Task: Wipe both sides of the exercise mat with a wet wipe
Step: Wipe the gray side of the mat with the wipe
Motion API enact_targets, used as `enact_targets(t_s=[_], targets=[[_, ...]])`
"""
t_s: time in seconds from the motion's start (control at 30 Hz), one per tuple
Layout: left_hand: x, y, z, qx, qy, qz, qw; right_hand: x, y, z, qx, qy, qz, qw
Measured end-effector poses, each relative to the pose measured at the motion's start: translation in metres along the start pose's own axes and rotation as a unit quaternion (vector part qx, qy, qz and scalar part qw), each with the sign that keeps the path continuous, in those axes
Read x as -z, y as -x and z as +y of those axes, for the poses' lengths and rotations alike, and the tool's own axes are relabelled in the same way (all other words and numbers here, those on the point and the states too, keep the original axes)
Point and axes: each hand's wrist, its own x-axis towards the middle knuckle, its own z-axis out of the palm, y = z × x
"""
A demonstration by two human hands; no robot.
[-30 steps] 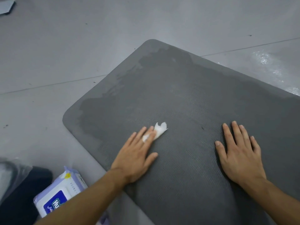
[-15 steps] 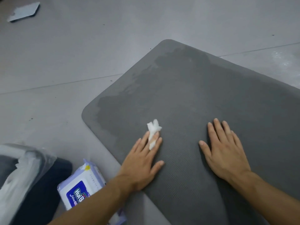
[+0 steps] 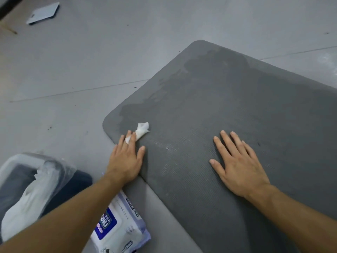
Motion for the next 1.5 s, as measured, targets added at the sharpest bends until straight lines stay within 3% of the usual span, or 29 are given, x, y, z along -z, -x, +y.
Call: enact_targets(t_s=[0.17, 0.2, 0.27, 0.37, 0.5, 0.6, 0.83, 0.97, 1.07, 1.17, 1.4, 1.5], targets=[[0.012, -0.025, 0.006, 0.136, 0.053, -0.014, 0.989, -0.005, 0.001, -0.003, -0.009, 0.0, 0.01, 1.0], [0.009, -0.023, 0.009, 0.112, 0.054, -0.006, 0.992, -0.006, 0.002, -0.003, -0.01, 0.003, 0.011, 1.0], [0.001, -0.006, 0.021, -0.01, 0.037, 0.011, 0.999, -0.007, 0.002, -0.002, -0.009, 0.01, 0.014, 1.0], [-0.01, 0.045, 0.056, -0.183, -0.002, -0.053, 0.982, -0.007, 0.003, -0.003, -0.011, 0.016, 0.026, 0.999], [-0.013, 0.099, 0.089, -0.237, -0.044, -0.116, 0.964, -0.009, 0.003, -0.003, -0.014, 0.019, 0.031, 0.999], [-0.02, 0.093, 0.084, -0.182, -0.025, -0.074, 0.98, -0.009, 0.003, -0.003, -0.016, 0.019, 0.03, 0.999], [-0.008, 0.013, 0.039, 0.068, 0.036, 0.01, 0.997, -0.003, -0.011, 0.007, 0.007, 0.024, 0.017, 1.0], [0.007, -0.035, 0.02, 0.126, 0.06, 0.027, 0.99, 0.006, -0.044, 0.017, -0.028, 0.01, 0.028, 0.999], [0.01, -0.058, 0.017, 0.125, 0.062, 0.027, 0.99, 0.016, -0.076, 0.034, -0.084, -0.016, 0.031, 0.996], [0.01, -0.071, 0.033, 0.062, 0.04, 0.042, 0.996, 0.025, -0.096, 0.059, -0.105, -0.014, 0.032, 0.994], [0.007, -0.086, 0.123, -0.215, -0.001, -0.009, 0.977, 0.024, -0.124, 0.071, -0.097, -0.025, 0.048, 0.994], [0.002, -0.09, 0.144, -0.229, 0.019, -0.019, 0.973, 0.02, -0.126, 0.069, -0.098, -0.017, 0.073, 0.992]])
